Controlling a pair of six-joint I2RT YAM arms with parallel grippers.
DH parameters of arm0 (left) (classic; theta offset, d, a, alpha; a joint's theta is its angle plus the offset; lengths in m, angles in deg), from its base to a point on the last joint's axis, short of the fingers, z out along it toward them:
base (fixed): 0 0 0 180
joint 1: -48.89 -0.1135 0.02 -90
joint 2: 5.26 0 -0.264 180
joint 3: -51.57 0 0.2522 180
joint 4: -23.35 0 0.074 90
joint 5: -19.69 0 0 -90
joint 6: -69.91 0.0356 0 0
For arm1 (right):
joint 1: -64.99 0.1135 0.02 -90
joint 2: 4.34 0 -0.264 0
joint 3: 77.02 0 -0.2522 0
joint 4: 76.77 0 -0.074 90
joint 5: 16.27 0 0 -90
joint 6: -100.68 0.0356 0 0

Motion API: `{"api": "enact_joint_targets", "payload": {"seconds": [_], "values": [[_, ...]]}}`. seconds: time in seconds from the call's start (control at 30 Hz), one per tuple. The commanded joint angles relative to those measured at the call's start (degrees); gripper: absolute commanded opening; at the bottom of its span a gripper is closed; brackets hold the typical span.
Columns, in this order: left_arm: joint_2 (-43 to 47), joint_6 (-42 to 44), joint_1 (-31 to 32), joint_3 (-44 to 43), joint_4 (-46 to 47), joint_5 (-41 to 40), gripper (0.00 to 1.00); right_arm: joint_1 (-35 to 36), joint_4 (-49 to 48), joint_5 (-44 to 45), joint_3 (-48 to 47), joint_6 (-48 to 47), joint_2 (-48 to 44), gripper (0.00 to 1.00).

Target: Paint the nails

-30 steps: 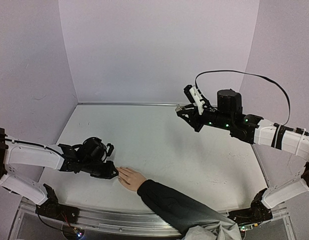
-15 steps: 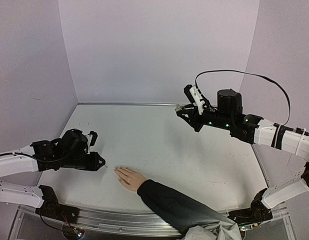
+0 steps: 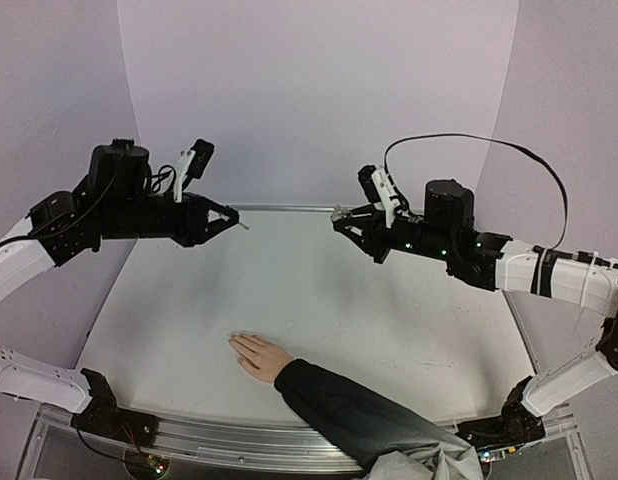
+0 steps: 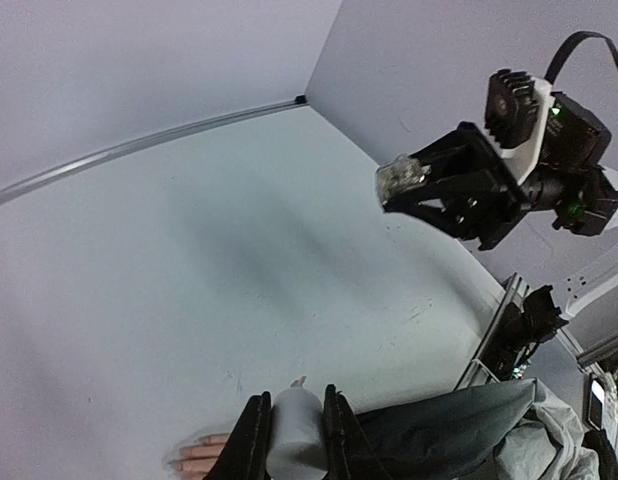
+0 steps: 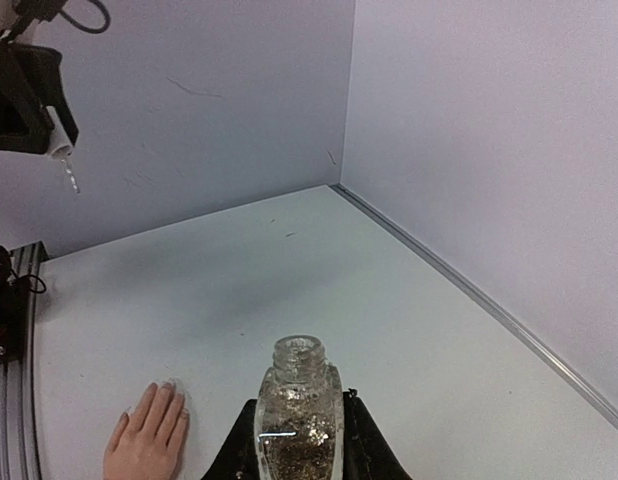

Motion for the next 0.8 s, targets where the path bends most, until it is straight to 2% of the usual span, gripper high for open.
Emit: {"api": "enact_joint_targets", "payload": {"seconds": [0.0, 0.2, 0.43, 0.77], "values": [[-5.79, 5.57, -1.65, -7.92, 4.61, 13.68, 0.0, 3.58, -11.34, -3.28, -3.23, 4.32, 1.36, 0.0], [-10.48, 3.36, -2.25, -13.17, 7.71, 20.97, 0.0, 7.43, -15.83, -1.93, -4.12, 8.4, 4.13, 0.0], [-12.5, 1.02, -2.32, -14.78, 8.15, 21.52, 0.0, 10.1, -15.16, -1.51, -6.94, 7.66, 7.91, 0.0], [-11.87, 1.59, -2.42, -14.79, 5.32, 17.65, 0.0, 10.53, -15.24, -3.42, -8.55, 6.7, 9.74, 0.0]]}}
